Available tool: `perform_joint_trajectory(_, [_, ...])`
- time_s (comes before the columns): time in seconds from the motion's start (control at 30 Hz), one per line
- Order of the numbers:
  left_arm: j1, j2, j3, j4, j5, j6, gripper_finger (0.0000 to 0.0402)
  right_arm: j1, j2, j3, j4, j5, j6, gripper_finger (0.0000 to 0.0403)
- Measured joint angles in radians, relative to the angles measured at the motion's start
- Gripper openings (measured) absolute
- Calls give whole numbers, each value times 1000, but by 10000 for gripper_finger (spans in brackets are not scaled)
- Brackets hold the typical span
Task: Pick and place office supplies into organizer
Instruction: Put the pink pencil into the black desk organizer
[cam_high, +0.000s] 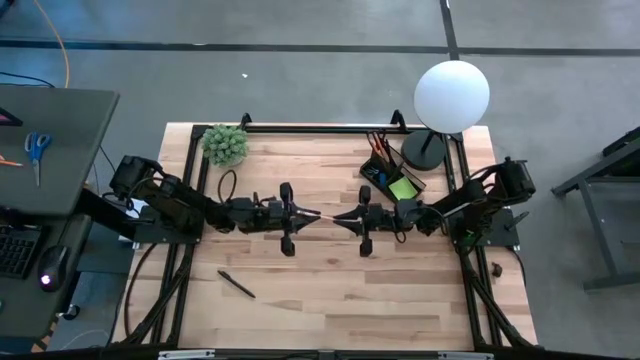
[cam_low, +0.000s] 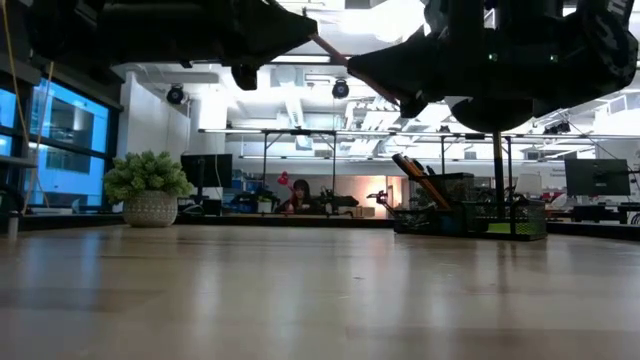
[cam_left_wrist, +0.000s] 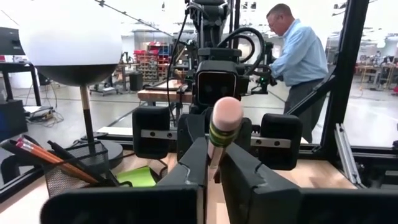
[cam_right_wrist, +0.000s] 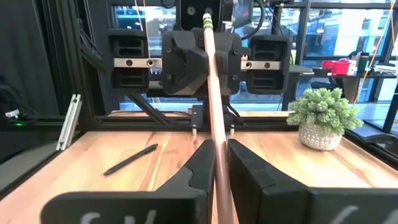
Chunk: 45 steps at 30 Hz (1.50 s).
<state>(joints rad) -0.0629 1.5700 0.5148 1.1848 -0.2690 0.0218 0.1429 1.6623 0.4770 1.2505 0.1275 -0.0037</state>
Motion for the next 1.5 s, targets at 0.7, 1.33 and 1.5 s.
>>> perform_joint_trajectory(0.7, [8, -42, 32, -339, -70, 64, 2, 3, 2, -2, -153, 56, 36, 130])
perform_joint_trajectory(1.33, [6, -44, 324, -963, 12, 52, 1, 4, 2, 194, -536, 47, -67, 130])
perform_joint_trajectory(1.5, [6, -44, 326, -1021, 15, 36, 1, 8, 2, 256, -658, 47, -75, 125])
